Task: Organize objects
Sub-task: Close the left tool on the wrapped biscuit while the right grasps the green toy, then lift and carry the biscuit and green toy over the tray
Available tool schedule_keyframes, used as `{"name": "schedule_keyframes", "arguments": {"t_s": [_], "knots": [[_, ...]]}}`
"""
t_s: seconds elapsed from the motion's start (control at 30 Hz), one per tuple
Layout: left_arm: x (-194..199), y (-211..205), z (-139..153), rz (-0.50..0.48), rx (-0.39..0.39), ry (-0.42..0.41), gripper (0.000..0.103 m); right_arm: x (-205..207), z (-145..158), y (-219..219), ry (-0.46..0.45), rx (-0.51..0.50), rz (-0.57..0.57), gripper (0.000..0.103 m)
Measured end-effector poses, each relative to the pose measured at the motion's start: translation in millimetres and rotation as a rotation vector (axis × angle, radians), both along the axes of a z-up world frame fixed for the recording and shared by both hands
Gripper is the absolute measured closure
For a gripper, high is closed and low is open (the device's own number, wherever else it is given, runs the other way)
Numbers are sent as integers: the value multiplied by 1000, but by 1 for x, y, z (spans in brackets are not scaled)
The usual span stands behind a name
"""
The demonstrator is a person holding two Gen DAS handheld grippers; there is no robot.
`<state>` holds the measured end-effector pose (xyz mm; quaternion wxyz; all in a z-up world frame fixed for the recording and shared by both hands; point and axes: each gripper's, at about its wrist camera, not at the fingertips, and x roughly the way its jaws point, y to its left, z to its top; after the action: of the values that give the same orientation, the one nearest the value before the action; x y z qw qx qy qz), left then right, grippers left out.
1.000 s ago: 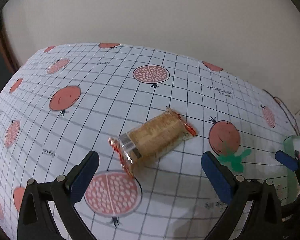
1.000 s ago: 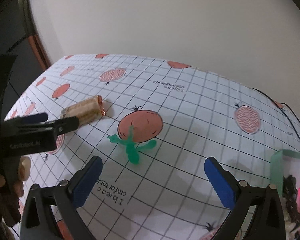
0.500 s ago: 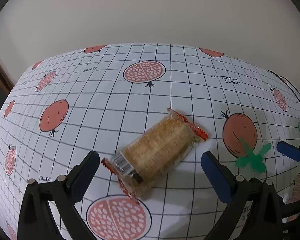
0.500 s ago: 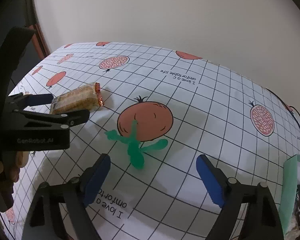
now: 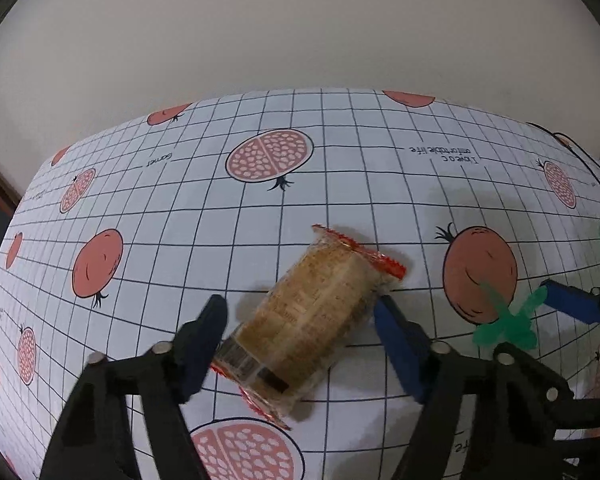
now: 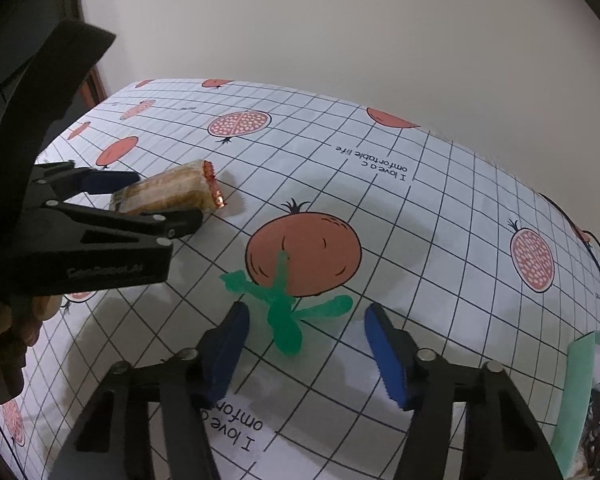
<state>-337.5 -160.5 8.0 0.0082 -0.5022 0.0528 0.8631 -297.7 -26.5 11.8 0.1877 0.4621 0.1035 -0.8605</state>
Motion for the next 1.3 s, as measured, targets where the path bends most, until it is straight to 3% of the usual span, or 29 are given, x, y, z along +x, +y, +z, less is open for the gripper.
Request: {"name": "schedule_keyframes", "arguments": {"t_s": [0.3, 0.4, 0.8, 1.1, 1.3], "knots": [[2, 6, 3, -39, 17, -21, 62, 0, 0, -1, -10, -3, 8, 59], [5, 11, 3, -48, 8, -17, 64, 0, 1, 1, -14, -9, 6, 60], [23, 23, 9, 31, 27, 1, 65, 5, 5, 9, -35, -27, -10, 60], [68, 29, 33, 184, 139, 46, 65, 23, 30, 38, -29, -56, -66, 60], [90, 51, 56, 209, 202, 72, 65, 45, 48, 70, -17, -70, -113, 60]]}}
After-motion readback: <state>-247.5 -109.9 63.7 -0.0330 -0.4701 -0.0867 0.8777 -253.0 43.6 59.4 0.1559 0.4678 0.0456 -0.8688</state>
